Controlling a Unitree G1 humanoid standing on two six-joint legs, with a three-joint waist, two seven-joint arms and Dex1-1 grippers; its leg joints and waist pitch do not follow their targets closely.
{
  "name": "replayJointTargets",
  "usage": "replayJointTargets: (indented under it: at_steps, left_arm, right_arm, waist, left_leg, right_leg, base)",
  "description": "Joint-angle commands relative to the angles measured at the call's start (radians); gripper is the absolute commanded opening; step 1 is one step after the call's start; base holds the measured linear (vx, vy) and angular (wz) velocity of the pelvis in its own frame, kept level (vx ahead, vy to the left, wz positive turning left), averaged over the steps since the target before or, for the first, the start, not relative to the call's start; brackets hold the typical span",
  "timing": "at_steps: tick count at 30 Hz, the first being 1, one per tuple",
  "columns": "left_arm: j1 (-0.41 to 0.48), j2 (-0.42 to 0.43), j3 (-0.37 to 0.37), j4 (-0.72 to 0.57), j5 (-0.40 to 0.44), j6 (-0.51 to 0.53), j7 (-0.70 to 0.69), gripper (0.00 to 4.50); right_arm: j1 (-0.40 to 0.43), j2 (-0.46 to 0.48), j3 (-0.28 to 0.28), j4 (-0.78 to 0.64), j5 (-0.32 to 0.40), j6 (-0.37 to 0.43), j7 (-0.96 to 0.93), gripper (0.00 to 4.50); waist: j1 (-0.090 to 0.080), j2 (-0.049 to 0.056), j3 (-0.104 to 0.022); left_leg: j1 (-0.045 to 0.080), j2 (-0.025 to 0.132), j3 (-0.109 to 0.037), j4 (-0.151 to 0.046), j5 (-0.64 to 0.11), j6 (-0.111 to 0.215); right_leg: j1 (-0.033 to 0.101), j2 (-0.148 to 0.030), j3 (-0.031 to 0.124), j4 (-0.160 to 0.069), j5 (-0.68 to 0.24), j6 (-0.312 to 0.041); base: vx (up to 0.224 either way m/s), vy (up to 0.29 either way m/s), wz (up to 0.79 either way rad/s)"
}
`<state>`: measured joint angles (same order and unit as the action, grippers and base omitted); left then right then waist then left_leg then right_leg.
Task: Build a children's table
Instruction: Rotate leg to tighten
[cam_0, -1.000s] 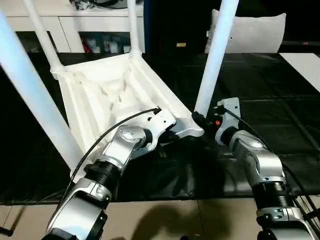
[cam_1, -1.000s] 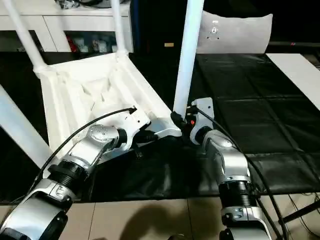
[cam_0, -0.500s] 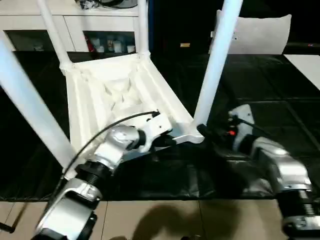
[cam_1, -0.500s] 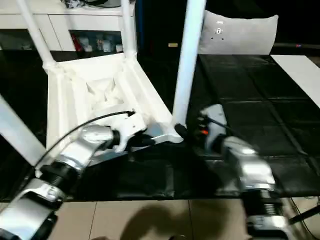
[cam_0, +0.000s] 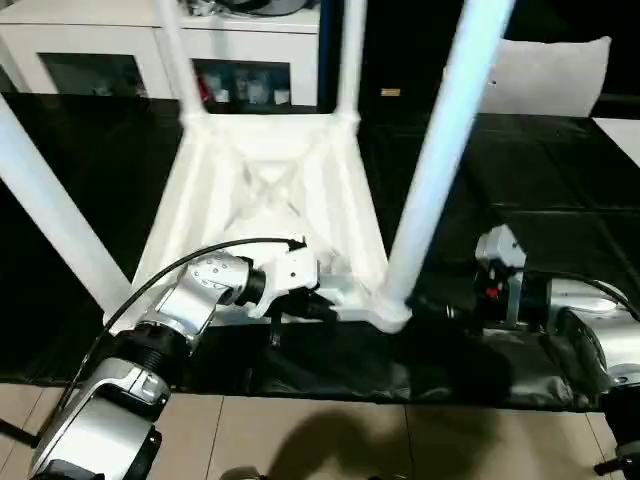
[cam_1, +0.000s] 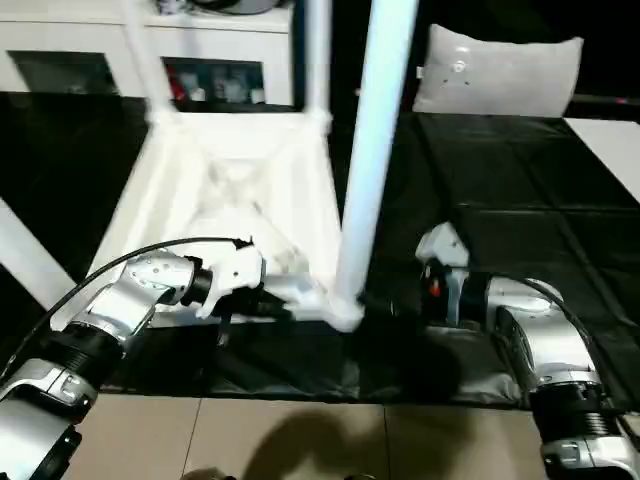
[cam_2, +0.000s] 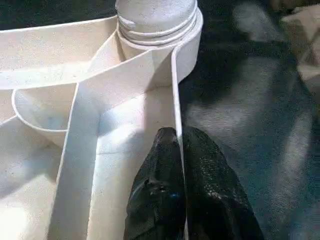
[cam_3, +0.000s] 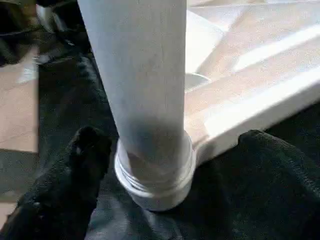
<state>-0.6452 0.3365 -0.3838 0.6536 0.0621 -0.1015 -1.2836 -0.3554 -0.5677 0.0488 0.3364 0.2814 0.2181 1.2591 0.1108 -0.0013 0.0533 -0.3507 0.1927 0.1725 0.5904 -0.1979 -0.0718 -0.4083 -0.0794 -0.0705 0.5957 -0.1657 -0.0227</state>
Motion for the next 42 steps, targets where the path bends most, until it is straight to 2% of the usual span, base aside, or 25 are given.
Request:
replayJointTargets:
  at_steps: [1, 3, 8, 14, 22, 26, 28, 29, 31, 32, 34, 36, 37, 38, 39, 40, 41, 42]
  left_arm:
    - [-0.004, -0.005, -0.049, -0.019, 0.002, -0.023, -0.080, 0.00]
    - [-0.004, -0.003, -0.051, -0.021, -0.003, -0.021, -0.094, 0.00]
    - [-0.012, 0.005, -0.059, -0.019, -0.003, -0.026, -0.128, 0.00]
    - [-0.012, 0.004, -0.055, -0.014, -0.002, -0.033, -0.126, 0.00]
    - [-0.005, 0.004, -0.050, -0.016, -0.001, -0.031, -0.122, 0.00]
    - [0.001, -0.004, -0.030, -0.019, -0.009, 0.015, -0.092, 0.00]
    - [0.002, -0.008, -0.026, -0.018, -0.009, 0.033, -0.079, 0.00]
    - [-0.001, -0.019, -0.020, -0.017, -0.006, 0.060, -0.051, 0.00]
    - [-0.009, -0.048, -0.004, -0.013, -0.004, 0.114, 0.012, 0.00]
    - [-0.020, -0.082, 0.015, -0.001, -0.007, 0.150, 0.077, 0.00]
    - [-0.020, -0.082, 0.015, -0.001, -0.007, 0.150, 0.077, 0.00]
    - [-0.042, -0.139, 0.045, 0.026, -0.007, 0.205, 0.192, 0.00]
    - [-0.046, -0.150, 0.050, 0.032, -0.006, 0.215, 0.216, 0.00]
    - [-0.062, -0.185, 0.067, 0.051, -0.005, 0.248, 0.287, 0.00]
    - [-0.063, -0.188, 0.069, 0.053, -0.005, 0.251, 0.294, 0.00]
    - [-0.079, -0.221, 0.087, 0.069, -0.002, 0.281, 0.365, 0.00]
    - [-0.081, -0.224, 0.089, 0.071, -0.002, 0.284, 0.373, 0.00]
    - [-0.100, -0.265, 0.115, 0.088, -0.006, 0.312, 0.449, 0.00]
  right_arm:
    - [-0.010, -0.018, 0.000, -0.001, 0.044, 0.029, 0.061, 4.11]
    - [-0.008, -0.021, 0.004, -0.005, 0.054, 0.038, 0.079, 3.73]
    - [0.000, -0.011, 0.016, 0.000, 0.060, 0.009, 0.108, 3.35]
    - [0.008, 0.018, 0.038, -0.019, 0.070, 0.039, 0.128, 2.85]
    - [0.011, 0.027, 0.048, -0.019, 0.077, 0.060, 0.138, 2.09]
    - [0.022, 0.039, 0.028, -0.041, 0.108, 0.096, 0.108, 2.01]
    - [0.026, 0.045, 0.019, -0.050, 0.117, 0.107, 0.098, 1.97]
    - [0.031, 0.058, 0.007, -0.065, 0.127, 0.132, 0.067, 1.97]
    - [0.031, 0.087, -0.011, -0.080, 0.130, 0.185, -0.020, 1.97]
    - [0.020, 0.122, -0.018, -0.072, 0.097, 0.191, -0.118, 1.97]
    - [0.020, 0.122, -0.018, -0.072, 0.097, 0.191, -0.118, 1.97]
    - [-0.014, 0.186, -0.033, -0.033, 0.032, 0.204, -0.310, 1.96]
    - [-0.022, 0.201, -0.038, -0.023, 0.019, 0.209, -0.353, 1.96]
    - [-0.050, 0.244, -0.058, 0.008, -0.013, 0.227, -0.480, 1.96]
    - [-0.053, 0.248, -0.060, 0.011, -0.016, 0.228, -0.493, 1.96]
    - [-0.083, 0.292, -0.084, 0.041, -0.050, 0.242, -0.629, 1.96]
    - [-0.087, 0.297, -0.087, 0.045, -0.053, 0.242, -0.644, 1.96]
    - [-0.124, 0.351, -0.120, 0.081, -0.074, 0.231, -0.785, 1.96]
  waist:
    - [-0.002, -0.016, -0.068]
    - [0.002, -0.016, -0.068]
    - [0.002, -0.019, -0.069]
    - [0.002, -0.016, -0.070]
    - [0.004, -0.020, -0.070]
    - [0.006, -0.015, -0.070]
    - [0.005, -0.017, -0.069]
    - [0.006, -0.021, -0.067]
    - [0.005, -0.023, -0.064]
    - [-0.002, -0.015, -0.062]
    - [-0.006, -0.019, -0.058]
    - [-0.015, -0.022, -0.059]
    - [-0.019, -0.012, -0.060]
    - [-0.034, -0.019, -0.057]
    - [-0.041, -0.018, -0.062]
    - [-0.048, -0.020, -0.060]
    - [-0.058, -0.019, -0.061]
    - [-0.066, -0.017, -0.062]
  left_leg:
    - [0.000, 0.037, 0.001, -0.060, -0.136, 0.094]
    - [0.000, 0.038, 0.001, -0.061, -0.135, 0.090]
    - [-0.001, 0.038, 0.000, -0.062, -0.130, 0.086]
    - [-0.002, 0.038, 0.000, -0.061, -0.122, 0.087]
    - [-0.002, 0.036, 0.000, -0.060, -0.118, 0.082]
    - [-0.002, 0.037, 0.000, -0.061, -0.116, 0.081]
    - [-0.003, 0.036, 0.000, -0.061, -0.120, 0.078]
    - [-0.002, 0.036, 0.001, -0.062, -0.130, 0.076]
    - [-0.002, 0.035, 0.000, -0.064, -0.136, 0.069]
    - [-0.001, 0.034, -0.004, -0.068, -0.159, 0.049]
    - [0.004, 0.031, -0.004, -0.068, -0.188, 0.037]
    - [0.001, 0.026, -0.007, -0.070, -0.201, 0.027]
    - [0.002, 0.026, -0.009, -0.070, -0.199, 0.024]
    - [-0.008, 0.022, -0.010, -0.071, -0.200, 0.019]
    - [-0.004, 0.020, -0.010, -0.069, -0.199, 0.010]
    - [-0.006, 0.018, -0.011, -0.068, -0.201, 0.010]
    - [-0.004, 0.017, -0.010, -0.067, -0.200, 0.010]
    - [-0.005, 0.016, -0.010, -0.065, -0.192, 0.015]
  right_leg:
    - [0.060, -0.064, 0.042, -0.063, -0.231, -0.213]
    - [0.059, -0.065, 0.042, -0.064, -0.241, -0.208]
    - [0.059, -0.065, 0.041, -0.062, -0.234, -0.208]
    - [0.059, -0.064, 0.041, -0.062, -0.227, -0.207]
    - [0.060, -0.064, 0.041, -0.061, -0.232, -0.202]
    - [0.059, -0.063, 0.041, -0.062, -0.235, -0.200]
    - [0.060, -0.063, 0.041, -0.062, -0.236, -0.200]
    - [0.059, -0.064, 0.041, -0.066, -0.266, -0.191]
    - [0.058, -0.064, 0.041, -0.070, -0.304, -0.177]
    - [0.055, -0.067, 0.039, -0.078, -0.381, -0.156]
    - [0.052, -0.066, 0.037, -0.089, -0.444, -0.134]
    - [0.053, -0.068, 0.035, -0.099, -0.513, -0.096]
    - [0.052, -0.068, 0.036, -0.097, -0.507, -0.097]
    - [0.055, -0.062, 0.031, -0.096, -0.502, -0.093]
    - [0.052, -0.062, 0.031, -0.096, -0.502, -0.091]
    - [0.053, -0.061, 0.030, -0.098, -0.504, -0.089]
    - [0.051, -0.060, 0.030, -0.098, -0.498, -0.094]
    - [0.051, -0.061, 0.032, -0.097, -0.484, -0.100]
  base:
    - [0.000, 0.000, 0.00]
    - [0.000, 0.000, 0.00]
    - [0.000, 0.000, 0.00]
    - [0.000, 0.000, 0.00]
    - [0.000, 0.000, 0.00]
    - [0.000, 0.000, 0.00]
    - [0.000, 0.000, 0.00]
    - [0.000, 0.000, 0.00]
    - [0.000, 0.000, 0.00]
    - [0.000, 0.000, 0.00]
    - [0.000, 0.000, 0.00]
    - [0.000, 0.000, 0.00]
    - [0.000, 0.000, 0.00]
    - [0.000, 0.000, 0.00]
    - [0.000, 0.000, 0.00]
    - [0.000, 0.000, 0.00]
    - [0.000, 0.000, 0.00]
    - [0.000, 0.000, 0.00]
